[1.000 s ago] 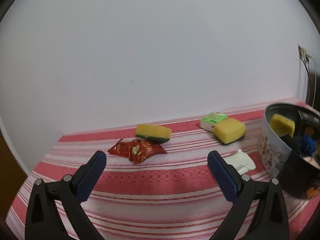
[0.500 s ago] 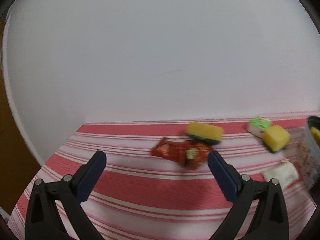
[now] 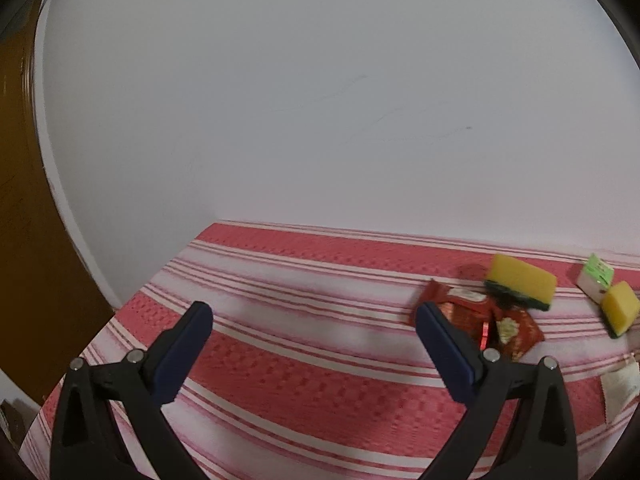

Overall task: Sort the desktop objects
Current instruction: 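Withdraw both open tools from the tin toward the remaining objects, then grasp yellow sponge with right tool while left tool grasps red candy wrapper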

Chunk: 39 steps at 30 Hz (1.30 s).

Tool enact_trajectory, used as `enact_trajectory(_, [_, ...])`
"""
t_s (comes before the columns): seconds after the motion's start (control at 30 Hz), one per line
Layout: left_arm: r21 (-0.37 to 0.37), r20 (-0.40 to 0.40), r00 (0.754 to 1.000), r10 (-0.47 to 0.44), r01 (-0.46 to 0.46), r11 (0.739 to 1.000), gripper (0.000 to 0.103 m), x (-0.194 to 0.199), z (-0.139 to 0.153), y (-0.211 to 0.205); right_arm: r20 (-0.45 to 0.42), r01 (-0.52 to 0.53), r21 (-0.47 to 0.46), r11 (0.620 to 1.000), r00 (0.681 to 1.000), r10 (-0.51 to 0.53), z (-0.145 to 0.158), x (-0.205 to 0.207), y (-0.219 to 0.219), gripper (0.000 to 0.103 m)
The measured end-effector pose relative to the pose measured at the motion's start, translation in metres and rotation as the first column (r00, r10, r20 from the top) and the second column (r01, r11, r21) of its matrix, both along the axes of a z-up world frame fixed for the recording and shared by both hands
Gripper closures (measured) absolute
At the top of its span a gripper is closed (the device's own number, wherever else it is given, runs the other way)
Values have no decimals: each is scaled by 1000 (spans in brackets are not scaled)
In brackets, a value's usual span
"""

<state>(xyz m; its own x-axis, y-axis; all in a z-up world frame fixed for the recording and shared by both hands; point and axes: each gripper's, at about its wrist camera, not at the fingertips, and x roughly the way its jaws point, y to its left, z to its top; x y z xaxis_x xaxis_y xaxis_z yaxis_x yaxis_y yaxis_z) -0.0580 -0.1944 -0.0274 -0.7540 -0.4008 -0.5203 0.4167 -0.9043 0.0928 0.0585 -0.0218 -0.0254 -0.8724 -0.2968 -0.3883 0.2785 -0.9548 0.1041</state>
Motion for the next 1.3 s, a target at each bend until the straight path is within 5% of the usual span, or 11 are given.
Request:
enact_trajectory(0.17, [-1,12,999,50,-50,999,1,-2,-2,-16,96,-56,41,998,994,52,-9,-41,-23,8])
enact_trajectory(0.4, [42,30,997,72,-73,996,1,-5,-6,-29,120,-81,125,989,991,66,-14,-70,-51,8])
enact_trajectory(0.73, [6,31,998,48,-49,999,1,-6,-4,-21,231,-143,303,942,970,73,-32,-130,-91,8])
enact_trajectory(0.83, [18,33,998,48,-49,999,1,-7,-4,-23,297,-155,277,948,952,69,-38,-145,-88,32])
enact_trajectory(1.0, [36,33,998,48,-49,998,1,-8,-5,-28,276,-120,220,968,960,56,-32,-134,-73,48])
enact_trajectory(1.3, [55,-8,999,-52,52,997,1,-1,3,-18,206,-105,-81,991,971,120,10,-54,-6,58])
